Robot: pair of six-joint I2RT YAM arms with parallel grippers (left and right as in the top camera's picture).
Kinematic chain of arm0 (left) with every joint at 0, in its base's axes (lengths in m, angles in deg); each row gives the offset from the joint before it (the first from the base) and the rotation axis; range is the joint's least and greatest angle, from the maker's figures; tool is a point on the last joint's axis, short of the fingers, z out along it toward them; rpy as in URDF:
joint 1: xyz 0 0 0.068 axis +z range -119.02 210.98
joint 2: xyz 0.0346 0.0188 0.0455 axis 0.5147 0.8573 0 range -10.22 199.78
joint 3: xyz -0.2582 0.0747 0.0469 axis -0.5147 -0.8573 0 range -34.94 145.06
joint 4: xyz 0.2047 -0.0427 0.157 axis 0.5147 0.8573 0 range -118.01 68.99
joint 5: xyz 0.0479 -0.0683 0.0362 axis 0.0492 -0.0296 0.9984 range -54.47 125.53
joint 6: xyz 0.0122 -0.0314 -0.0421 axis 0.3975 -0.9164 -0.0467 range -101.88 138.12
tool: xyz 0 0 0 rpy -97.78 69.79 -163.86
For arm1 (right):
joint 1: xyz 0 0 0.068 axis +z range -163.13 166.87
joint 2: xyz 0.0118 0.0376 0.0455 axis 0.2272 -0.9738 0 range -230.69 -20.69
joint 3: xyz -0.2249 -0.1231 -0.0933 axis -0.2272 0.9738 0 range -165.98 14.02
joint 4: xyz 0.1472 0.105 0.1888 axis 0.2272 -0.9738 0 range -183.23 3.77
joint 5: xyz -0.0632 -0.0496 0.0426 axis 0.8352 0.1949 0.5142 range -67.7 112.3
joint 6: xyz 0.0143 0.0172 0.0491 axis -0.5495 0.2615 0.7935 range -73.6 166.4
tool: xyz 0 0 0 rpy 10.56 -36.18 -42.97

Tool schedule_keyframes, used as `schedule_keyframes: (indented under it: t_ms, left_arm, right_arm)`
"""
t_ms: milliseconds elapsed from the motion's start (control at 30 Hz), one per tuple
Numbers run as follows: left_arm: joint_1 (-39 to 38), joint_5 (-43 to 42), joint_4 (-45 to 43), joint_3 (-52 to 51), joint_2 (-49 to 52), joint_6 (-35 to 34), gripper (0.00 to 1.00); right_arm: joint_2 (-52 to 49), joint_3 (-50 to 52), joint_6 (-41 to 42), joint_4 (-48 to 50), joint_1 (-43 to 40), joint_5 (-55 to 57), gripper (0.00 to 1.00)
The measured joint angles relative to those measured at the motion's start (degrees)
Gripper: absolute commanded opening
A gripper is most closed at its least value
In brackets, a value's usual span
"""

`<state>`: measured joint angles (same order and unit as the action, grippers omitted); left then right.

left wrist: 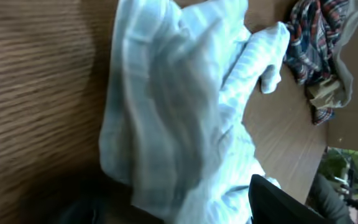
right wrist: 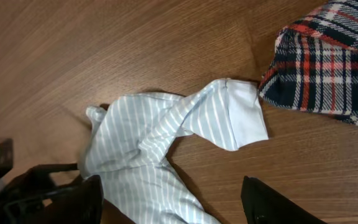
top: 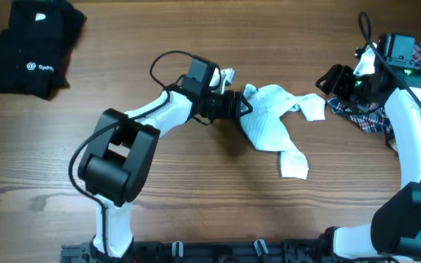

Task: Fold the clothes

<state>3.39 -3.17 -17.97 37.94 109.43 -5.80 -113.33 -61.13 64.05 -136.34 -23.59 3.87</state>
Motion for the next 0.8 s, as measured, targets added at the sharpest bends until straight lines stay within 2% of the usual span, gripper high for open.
schedule_keyframes:
  t_ms: [67, 200, 300, 367, 433, 467, 633, 800]
  left_arm:
    - [0.00, -0.98, -0.79, 0.00, 1.11, -0.44, 0.67]
    - [-0.07, -1.95, -1.53, 0.02, 1.33, -0.81, 0.42]
    - [-0.17, -2.19, -1.70, 0.02, 1.33, -1.11, 0.35]
    - [-0.22, -2.19, -2.16, 0.04, 1.33, -1.29, 0.24]
    - [-0.22, -2.25, -2.27, 0.04, 1.33, -1.51, 0.26]
    - [-0.22, -2.34, -2.38, 0.04, 1.33, -1.49, 0.55]
    - [-0.13, -2.38, -2.91, 0.04, 1.33, -1.44, 0.68]
    - [2.64, -2.56, -2.78, 0.79, 1.33, -1.22, 0.69]
  right_arm:
    - [0.00, 0.00, 0.00, 0.00, 0.00, 0.00, 0.71]
    - [0.00, 0.00, 0.00, 0.00, 0.00, 0.00, 0.71]
    - [0.00, 0.00, -0.02, -0.04, 0.00, 0.00, 0.71]
    - [0.00, 0.00, -0.20, -0.15, 0.00, 0.00, 0.71]
    - [0.00, 0.00, -0.70, -0.48, 0.00, 0.00, 0.71]
    - [0.00, 0.00, -1.09, -0.74, 0.00, 0.00, 0.71]
    - [0.00, 0.00, -1.55, -1.27, 0.00, 0.00, 0.71]
    - [0.00, 0.00, -2.80, -2.12, 0.00, 0.00, 0.71]
